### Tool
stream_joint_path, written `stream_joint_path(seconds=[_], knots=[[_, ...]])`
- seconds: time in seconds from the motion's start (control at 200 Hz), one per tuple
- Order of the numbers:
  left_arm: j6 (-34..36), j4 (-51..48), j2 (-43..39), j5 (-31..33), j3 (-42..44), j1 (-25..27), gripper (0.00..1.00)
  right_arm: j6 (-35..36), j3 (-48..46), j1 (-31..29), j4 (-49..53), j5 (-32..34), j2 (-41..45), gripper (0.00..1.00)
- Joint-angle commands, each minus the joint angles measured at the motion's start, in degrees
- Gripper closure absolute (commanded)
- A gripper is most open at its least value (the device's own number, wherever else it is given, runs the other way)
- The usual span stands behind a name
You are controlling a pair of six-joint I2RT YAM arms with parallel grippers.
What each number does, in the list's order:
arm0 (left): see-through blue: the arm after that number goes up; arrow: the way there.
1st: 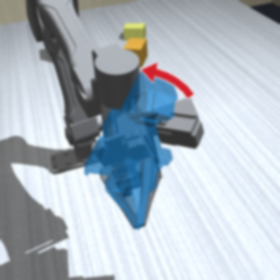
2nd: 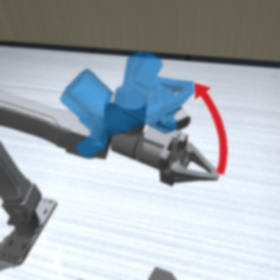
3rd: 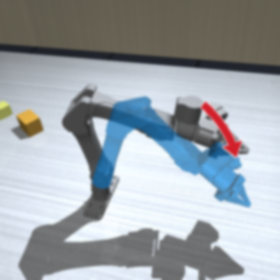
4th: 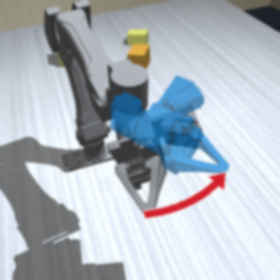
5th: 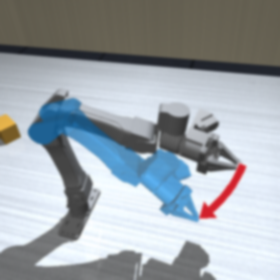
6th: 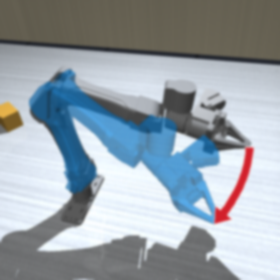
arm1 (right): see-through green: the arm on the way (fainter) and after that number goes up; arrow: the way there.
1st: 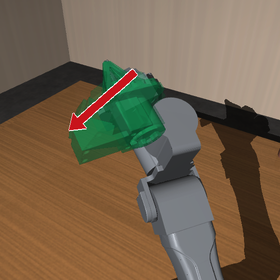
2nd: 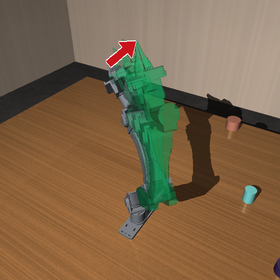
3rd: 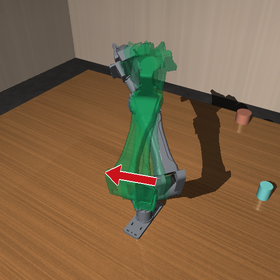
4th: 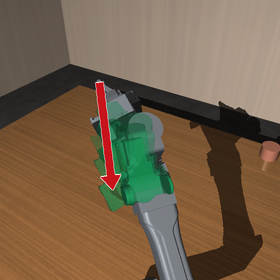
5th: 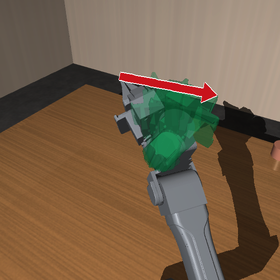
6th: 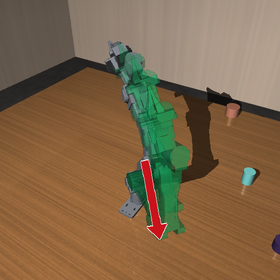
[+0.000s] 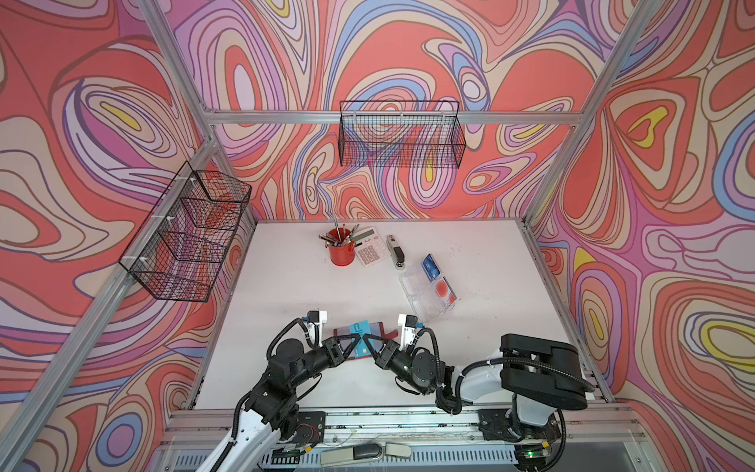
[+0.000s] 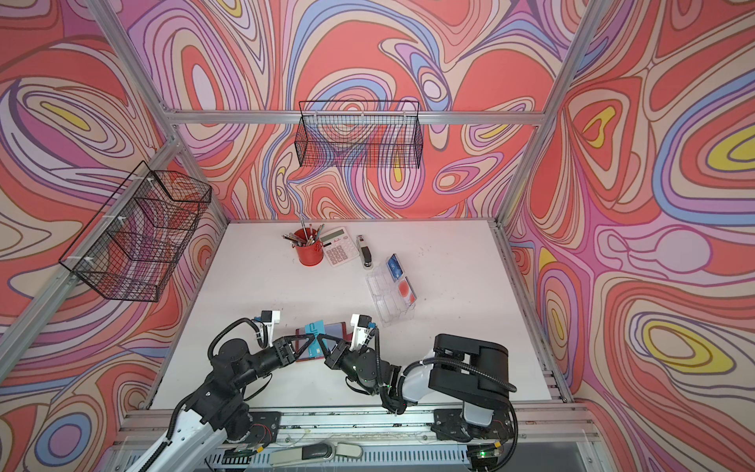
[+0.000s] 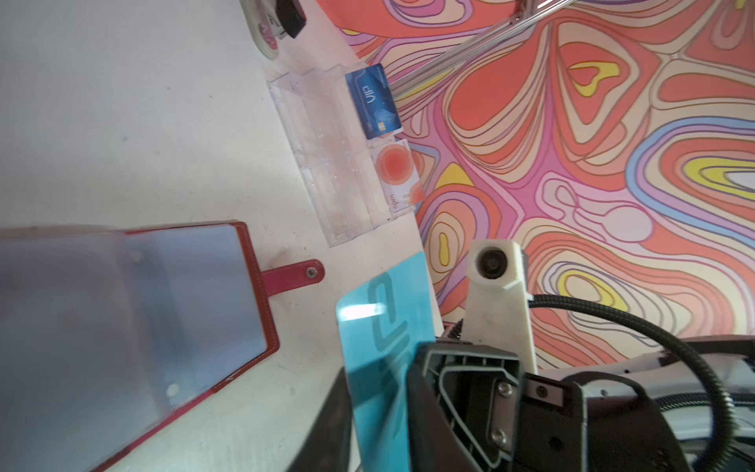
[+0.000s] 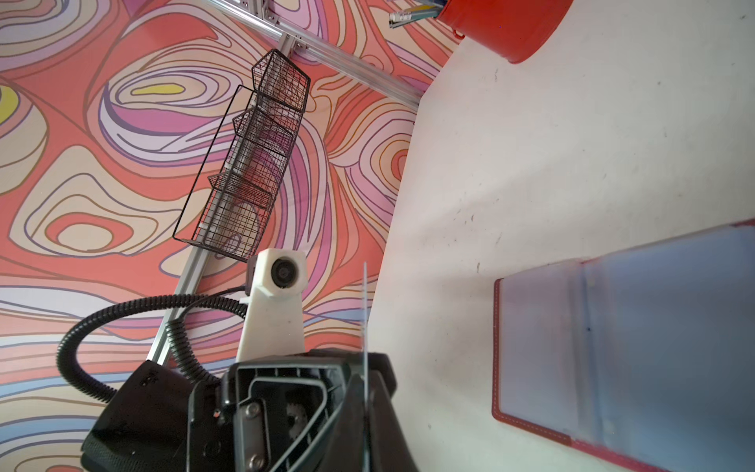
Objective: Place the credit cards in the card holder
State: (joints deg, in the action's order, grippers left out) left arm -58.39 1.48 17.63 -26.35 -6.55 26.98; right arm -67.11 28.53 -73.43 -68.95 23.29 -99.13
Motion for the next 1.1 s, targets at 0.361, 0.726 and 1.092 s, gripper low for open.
stream_joint_path(seconds=[0.361, 0.726, 1.092], knots=[[6.8, -29.2, -1.7, 21.9, -7.0, 0.1, 0.41, 2.2, 3.4, 1.7, 9.1, 4.9, -7.8, 1.0], [6.7, -25.4, 2.5, 22.6, -5.6, 0.1, 0.43, 2.1, 6.4, 5.2, 7.7, 1.0, -15.1, 1.0], [6.4, -23.3, 4.6, 22.9, -4.9, 0.1, 0.44, 2.1, 7.9, 5.6, 7.3, -0.4, -17.6, 1.0]])
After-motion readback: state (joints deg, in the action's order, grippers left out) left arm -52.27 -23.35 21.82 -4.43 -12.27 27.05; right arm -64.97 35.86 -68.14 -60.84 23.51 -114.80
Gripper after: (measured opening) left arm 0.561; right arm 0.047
